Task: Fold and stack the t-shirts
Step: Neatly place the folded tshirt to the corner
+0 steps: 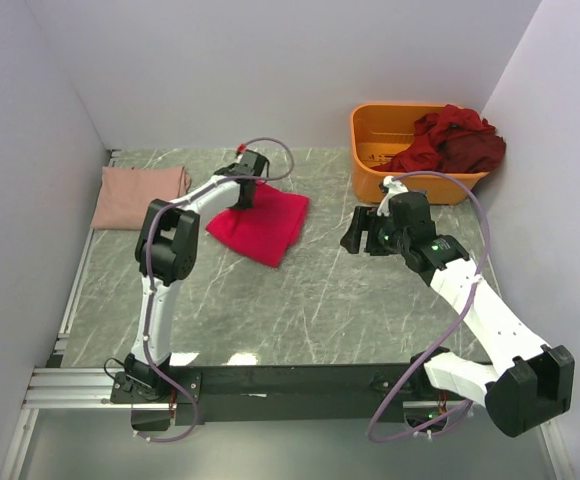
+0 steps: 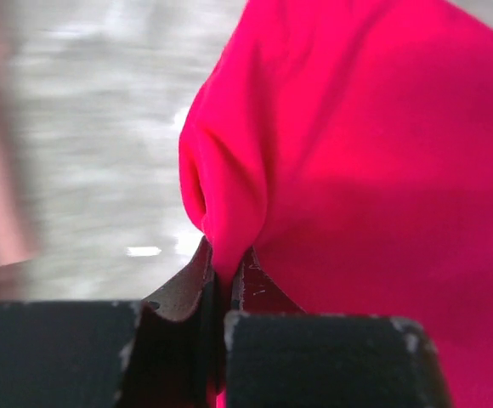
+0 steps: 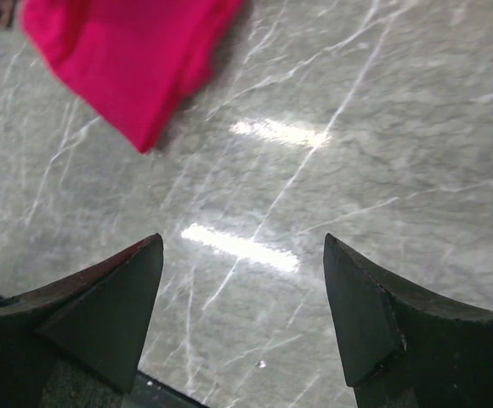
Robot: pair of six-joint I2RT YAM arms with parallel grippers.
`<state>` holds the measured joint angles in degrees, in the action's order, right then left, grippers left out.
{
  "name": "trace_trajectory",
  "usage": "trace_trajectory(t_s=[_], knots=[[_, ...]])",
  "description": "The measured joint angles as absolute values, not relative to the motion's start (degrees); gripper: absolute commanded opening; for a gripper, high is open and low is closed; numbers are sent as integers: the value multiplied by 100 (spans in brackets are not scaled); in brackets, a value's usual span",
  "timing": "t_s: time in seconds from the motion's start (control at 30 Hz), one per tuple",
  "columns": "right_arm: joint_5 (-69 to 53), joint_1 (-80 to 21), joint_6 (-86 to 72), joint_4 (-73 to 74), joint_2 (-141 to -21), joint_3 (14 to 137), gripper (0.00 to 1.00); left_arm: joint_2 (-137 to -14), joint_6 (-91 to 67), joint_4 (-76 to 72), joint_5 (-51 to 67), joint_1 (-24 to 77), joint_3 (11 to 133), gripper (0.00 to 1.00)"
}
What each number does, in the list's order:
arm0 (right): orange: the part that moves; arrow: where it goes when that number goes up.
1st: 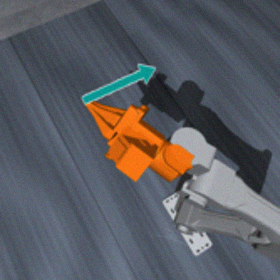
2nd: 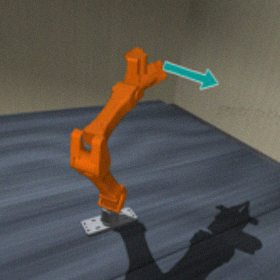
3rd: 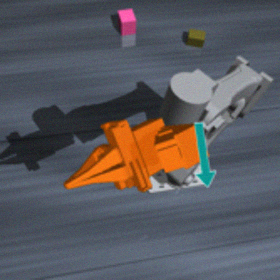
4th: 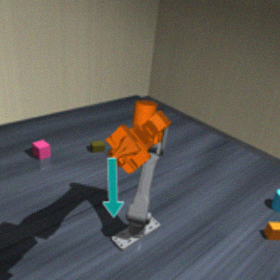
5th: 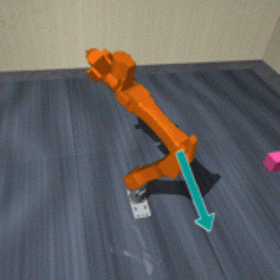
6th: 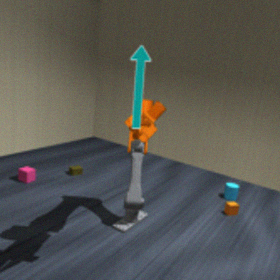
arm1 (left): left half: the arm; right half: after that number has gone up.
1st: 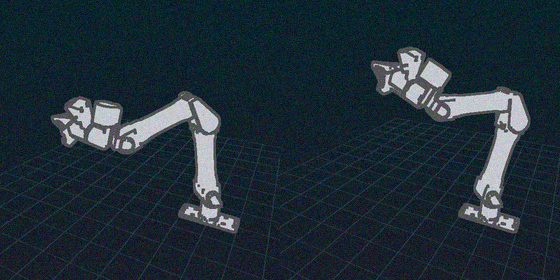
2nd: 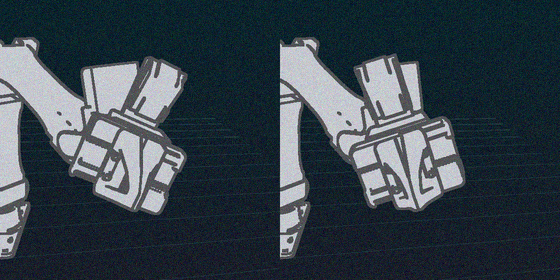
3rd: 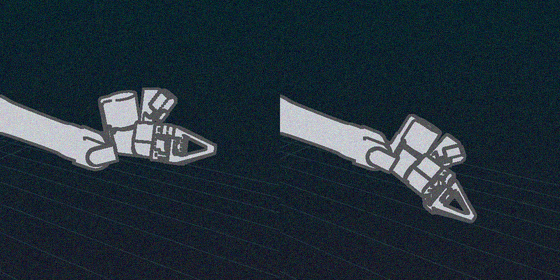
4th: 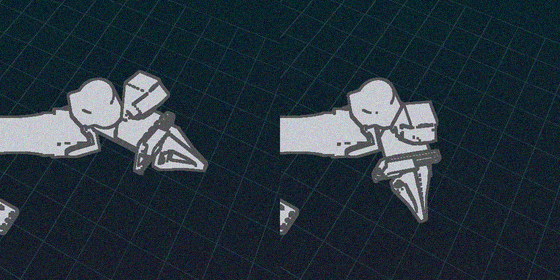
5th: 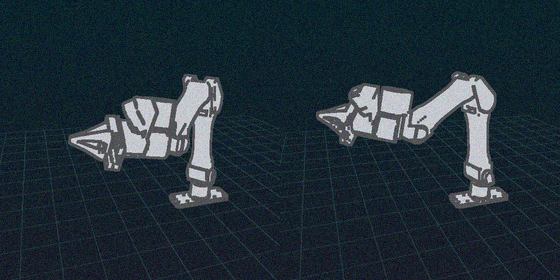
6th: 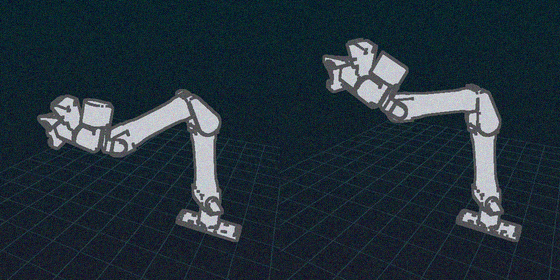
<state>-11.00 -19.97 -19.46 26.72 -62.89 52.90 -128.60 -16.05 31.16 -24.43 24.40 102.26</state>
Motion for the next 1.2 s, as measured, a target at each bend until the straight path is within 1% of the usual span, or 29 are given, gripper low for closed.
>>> trace_trajectory(t_s=[0.23,0.43,0.67,0.97,1.2], knots=[[-725,-1984,-1896,2733,-6272,5290,82,-12265,-993,2910,-3594,1785,10047,1],[-639,-1981,-1894,2797,-6276,5290,82,-11981,-440,2657,-4117,1173,10250,1],[-578,-1970,-1892,2797,-6281,5290,82,-11874,-73,2661,-4141,838,10405,1],[-563,-1970,-1892,2779,-6281,5284,82,-11480,342,2703,-4029,762,10645,1],[-569,-1959,-1894,2700,-6342,5212,82,-11354,379,2751,-3795,580,10912,1]])
